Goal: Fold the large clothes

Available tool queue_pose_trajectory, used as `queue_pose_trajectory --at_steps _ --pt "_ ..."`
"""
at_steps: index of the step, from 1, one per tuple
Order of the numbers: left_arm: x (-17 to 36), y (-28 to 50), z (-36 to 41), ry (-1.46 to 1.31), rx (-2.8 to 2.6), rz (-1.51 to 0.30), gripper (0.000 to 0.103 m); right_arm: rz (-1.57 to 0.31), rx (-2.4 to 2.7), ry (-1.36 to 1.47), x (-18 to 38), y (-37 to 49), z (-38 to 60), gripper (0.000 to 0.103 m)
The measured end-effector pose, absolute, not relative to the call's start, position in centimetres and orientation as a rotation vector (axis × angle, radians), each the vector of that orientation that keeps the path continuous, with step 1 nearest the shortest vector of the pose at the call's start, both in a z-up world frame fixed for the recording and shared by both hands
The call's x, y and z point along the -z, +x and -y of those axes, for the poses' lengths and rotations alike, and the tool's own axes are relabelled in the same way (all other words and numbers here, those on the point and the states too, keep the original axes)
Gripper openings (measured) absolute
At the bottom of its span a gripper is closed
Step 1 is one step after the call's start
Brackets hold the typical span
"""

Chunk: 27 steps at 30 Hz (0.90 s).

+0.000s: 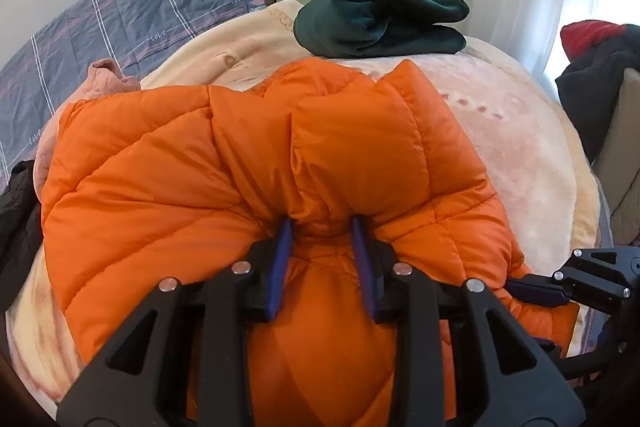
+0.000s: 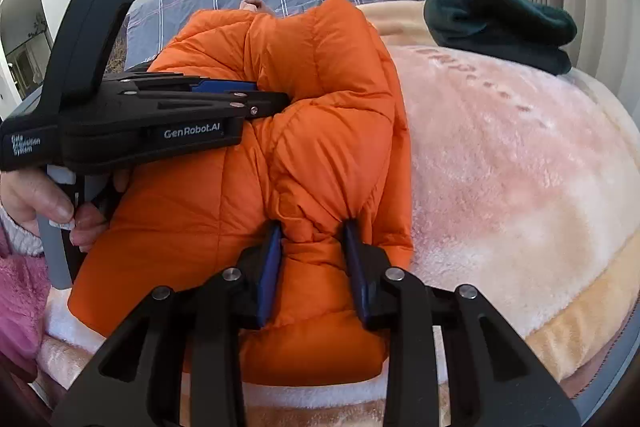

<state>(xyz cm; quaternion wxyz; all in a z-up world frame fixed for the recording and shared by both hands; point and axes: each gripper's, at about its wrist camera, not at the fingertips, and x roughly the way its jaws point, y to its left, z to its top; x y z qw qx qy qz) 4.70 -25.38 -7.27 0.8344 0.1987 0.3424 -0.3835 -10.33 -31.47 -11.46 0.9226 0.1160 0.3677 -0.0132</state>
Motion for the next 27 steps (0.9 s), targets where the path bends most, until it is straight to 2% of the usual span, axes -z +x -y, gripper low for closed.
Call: queue_pose_trajectory --at_steps 21,27 --pt "7.6 5.3 24.8 0.379 0.841 -0.733 0.032 -0.790 0.046 0.200 11.2 -9.3 30.9 0.031" --pt "4.0 6.6 23.1 0.241 0.885 -0.753 0.029 -0.796 0.055 0.168 10.9 -9.4 30.6 0.032"
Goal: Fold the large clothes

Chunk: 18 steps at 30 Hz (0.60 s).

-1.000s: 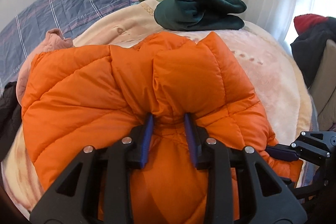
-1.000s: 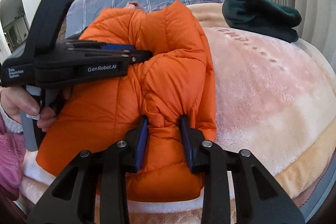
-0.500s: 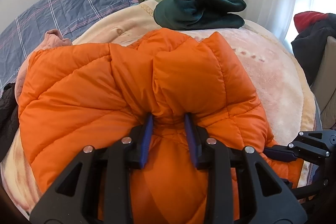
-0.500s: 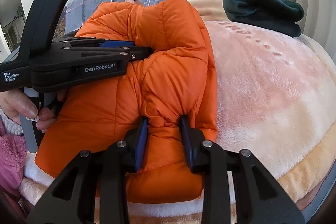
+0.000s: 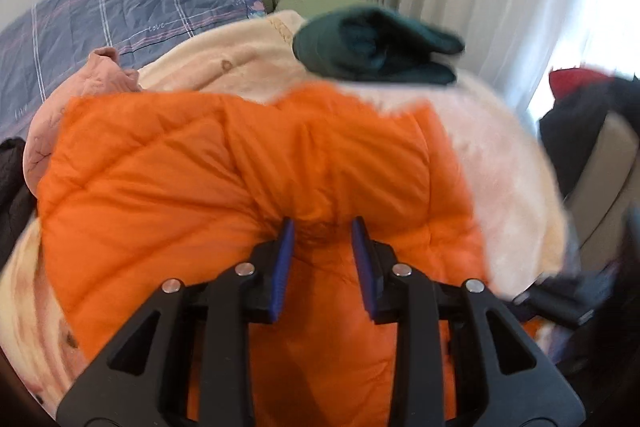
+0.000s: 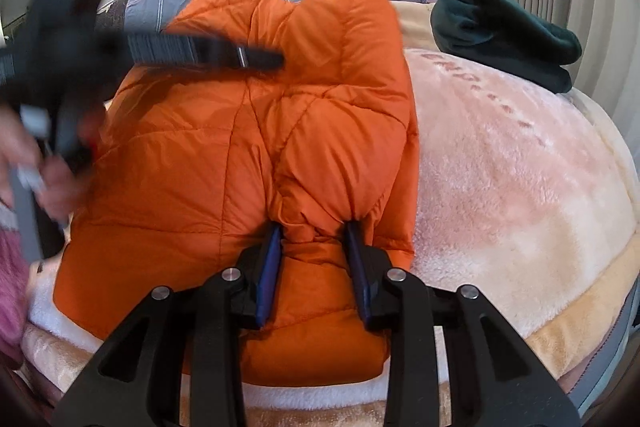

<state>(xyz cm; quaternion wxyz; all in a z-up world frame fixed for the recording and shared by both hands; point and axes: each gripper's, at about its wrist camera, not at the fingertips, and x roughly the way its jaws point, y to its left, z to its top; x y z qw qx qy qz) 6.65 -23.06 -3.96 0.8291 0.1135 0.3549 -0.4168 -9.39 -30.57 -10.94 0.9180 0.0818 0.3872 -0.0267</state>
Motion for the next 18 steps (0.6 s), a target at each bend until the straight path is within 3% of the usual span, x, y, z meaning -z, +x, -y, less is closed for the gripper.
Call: queue_pose_trajectory --at_steps 7,11,18 --pt "-0.5 7.4 27.2 0.391 1.028 -0.660 0.027 -0.792 0.058 0.185 11.0 -9.3 30.7 0.033" --pt "5.3 10.1 32.6 0.671 0.866 -0.709 0.036 -0.784 0.064 0.188 11.0 -9.2 30.9 0.034" --pt "8.8 12.7 33.1 0.629 0.841 -0.793 0.035 -0.777 0.066 0.190 11.4 -9.3 31.0 0.034"
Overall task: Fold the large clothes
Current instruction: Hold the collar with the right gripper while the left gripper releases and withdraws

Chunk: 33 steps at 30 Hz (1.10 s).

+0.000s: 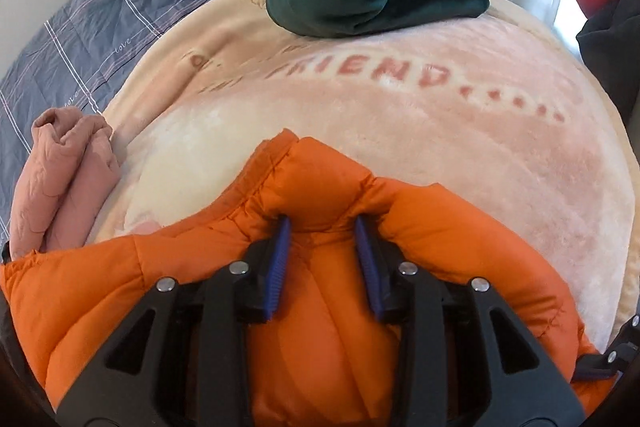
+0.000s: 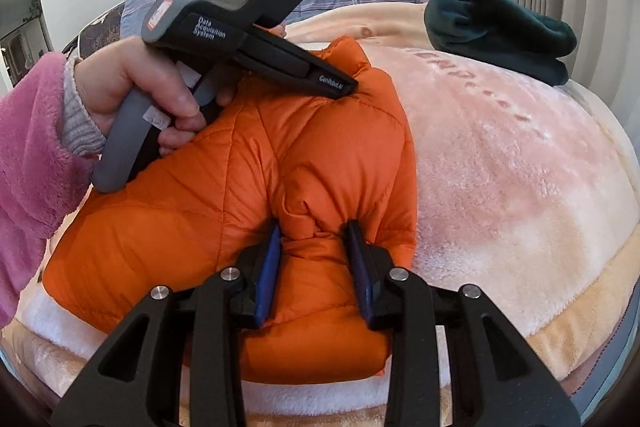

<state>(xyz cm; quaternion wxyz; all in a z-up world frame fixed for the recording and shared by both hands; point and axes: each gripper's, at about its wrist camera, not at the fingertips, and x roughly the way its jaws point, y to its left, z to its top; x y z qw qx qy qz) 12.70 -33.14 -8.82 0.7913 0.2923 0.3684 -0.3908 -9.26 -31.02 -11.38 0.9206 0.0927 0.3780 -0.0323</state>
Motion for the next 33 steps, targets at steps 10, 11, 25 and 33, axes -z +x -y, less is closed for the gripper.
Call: queue_pose_trajectory --at_steps 10,11,25,33 --pt "8.7 13.1 32.2 0.593 0.853 -0.794 0.035 -0.777 0.053 0.181 11.6 -9.1 31.1 0.034" --pt "8.1 13.0 31.8 0.582 0.858 -0.789 0.035 -0.780 0.050 0.177 11.6 -9.1 31.1 0.034" --pt "6.2 18.0 18.2 0.477 0.661 -0.786 0.033 -0.770 0.028 0.187 11.6 -8.5 31.0 0.036" --pt "8.8 18.4 19.6 0.489 0.665 -0.803 0.031 -0.769 0.033 0.195 11.7 -8.4 31.1 0.036"
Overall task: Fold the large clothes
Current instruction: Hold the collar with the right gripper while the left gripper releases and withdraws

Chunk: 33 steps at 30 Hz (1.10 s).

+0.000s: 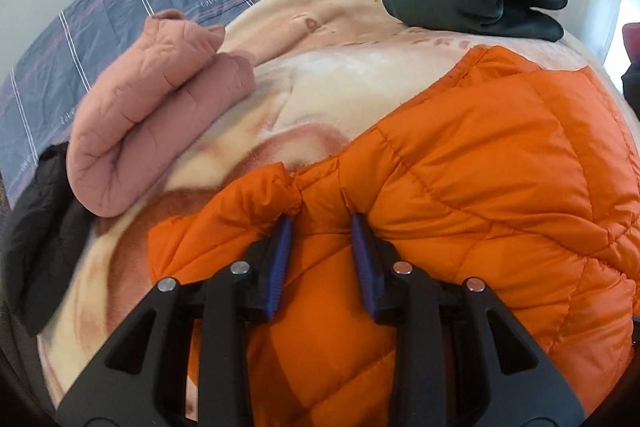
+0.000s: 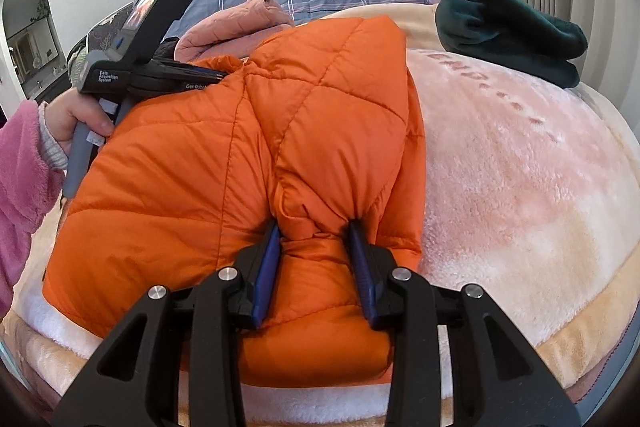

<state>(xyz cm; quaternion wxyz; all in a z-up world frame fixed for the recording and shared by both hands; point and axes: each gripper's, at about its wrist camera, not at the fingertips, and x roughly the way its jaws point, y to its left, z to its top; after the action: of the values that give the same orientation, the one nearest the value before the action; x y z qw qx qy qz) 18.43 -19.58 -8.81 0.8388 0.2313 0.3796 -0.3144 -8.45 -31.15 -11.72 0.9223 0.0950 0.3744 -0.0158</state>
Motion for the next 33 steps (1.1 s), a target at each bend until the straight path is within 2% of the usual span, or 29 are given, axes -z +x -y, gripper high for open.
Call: queue_pose_trajectory --at_steps 10,19,26,33 --pt "8.8 18.1 18.5 0.435 0.658 -0.775 0.031 -0.775 0.036 0.173 11.6 -8.5 30.8 0.036" --pt "3.3 17.6 12.4 0.199 0.688 -0.744 0.032 -0.781 0.031 0.188 11.7 -8.7 30.8 0.037" --pt "8.7 18.8 12.8 0.258 0.629 -0.820 0.033 -0.777 0.023 0.188 11.7 -8.5 30.7 0.037" --pt "8.8 18.8 12.6 0.254 0.614 -0.830 0.033 -0.773 0.028 0.178 11.7 -8.6 30.5 0.037"
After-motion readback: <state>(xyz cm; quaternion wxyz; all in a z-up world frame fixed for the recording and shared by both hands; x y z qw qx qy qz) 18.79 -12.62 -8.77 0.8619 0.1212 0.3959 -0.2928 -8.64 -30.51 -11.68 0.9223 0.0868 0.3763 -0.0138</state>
